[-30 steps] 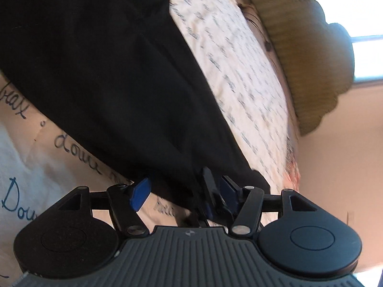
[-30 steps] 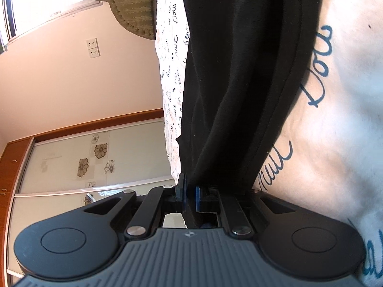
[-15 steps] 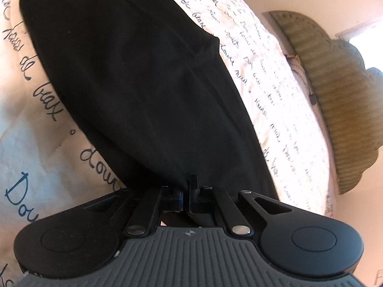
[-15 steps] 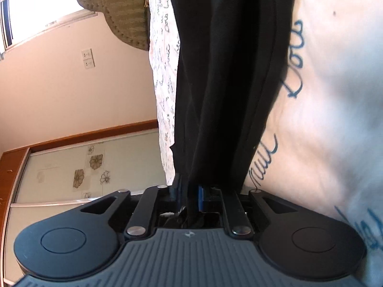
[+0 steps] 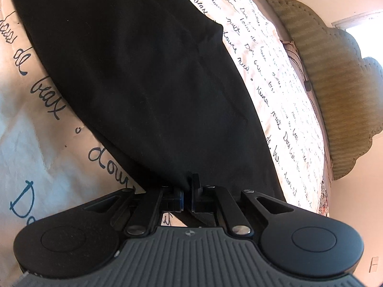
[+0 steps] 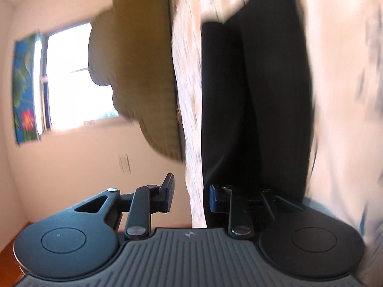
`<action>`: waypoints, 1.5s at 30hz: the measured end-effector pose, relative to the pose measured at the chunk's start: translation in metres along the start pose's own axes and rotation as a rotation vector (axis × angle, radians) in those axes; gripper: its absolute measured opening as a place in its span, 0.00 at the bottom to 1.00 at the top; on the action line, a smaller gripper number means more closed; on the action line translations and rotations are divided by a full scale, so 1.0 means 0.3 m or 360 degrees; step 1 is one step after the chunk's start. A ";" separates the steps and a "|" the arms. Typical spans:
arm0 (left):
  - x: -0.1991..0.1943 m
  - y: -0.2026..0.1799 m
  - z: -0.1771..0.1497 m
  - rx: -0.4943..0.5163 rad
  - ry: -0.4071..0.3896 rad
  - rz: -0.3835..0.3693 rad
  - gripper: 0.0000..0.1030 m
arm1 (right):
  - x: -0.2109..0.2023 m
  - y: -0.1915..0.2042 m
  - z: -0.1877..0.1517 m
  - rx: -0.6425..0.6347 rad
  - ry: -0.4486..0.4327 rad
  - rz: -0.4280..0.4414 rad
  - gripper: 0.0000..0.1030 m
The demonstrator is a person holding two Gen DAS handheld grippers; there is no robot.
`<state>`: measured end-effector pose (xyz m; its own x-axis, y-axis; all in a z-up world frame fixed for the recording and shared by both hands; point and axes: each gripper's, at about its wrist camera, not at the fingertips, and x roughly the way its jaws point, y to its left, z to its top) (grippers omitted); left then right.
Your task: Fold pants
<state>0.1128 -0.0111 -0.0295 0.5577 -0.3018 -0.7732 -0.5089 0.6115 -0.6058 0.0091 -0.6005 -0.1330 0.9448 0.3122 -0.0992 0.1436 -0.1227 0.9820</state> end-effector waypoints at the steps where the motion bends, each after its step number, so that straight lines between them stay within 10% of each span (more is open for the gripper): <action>1: 0.004 -0.001 -0.001 0.0007 0.0002 -0.0002 0.07 | -0.020 -0.002 0.021 0.0000 -0.0041 0.0019 0.30; 10: 0.012 0.012 -0.003 0.0036 0.0012 -0.0007 0.13 | -0.168 0.010 0.148 -0.0072 -0.0354 0.0069 0.36; 15: 0.026 0.002 -0.006 0.0051 -0.0004 0.0008 0.20 | -0.151 0.030 0.177 -0.0122 -0.0316 -0.0058 0.56; 19: 0.030 0.007 0.002 0.0055 0.0006 0.0000 0.20 | -0.112 0.001 0.152 -0.0149 -0.0316 -0.0226 0.48; 21: 0.031 0.014 0.008 0.0055 0.0012 -0.0006 0.20 | -0.087 0.020 0.160 -0.0225 -0.0285 -0.0338 0.25; 31: 0.032 0.028 0.008 0.0080 0.0016 -0.0038 0.20 | -0.073 0.073 0.245 -0.0318 -0.0247 -0.0445 0.05; 39: 0.028 0.041 0.031 0.0077 0.0074 -0.0076 0.22 | -0.184 0.133 0.219 -0.0363 -0.0304 -0.0262 0.03; 45: 0.035 0.046 0.035 0.0118 0.0082 -0.0088 0.22 | -0.241 0.028 0.260 -0.0345 -0.0264 -0.0426 0.03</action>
<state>0.1184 0.0018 -0.0441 0.5481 -0.3725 -0.7489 -0.4275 0.6448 -0.6336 -0.0350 -0.6975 -0.1302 0.9197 0.1474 -0.3639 0.3428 0.1502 0.9273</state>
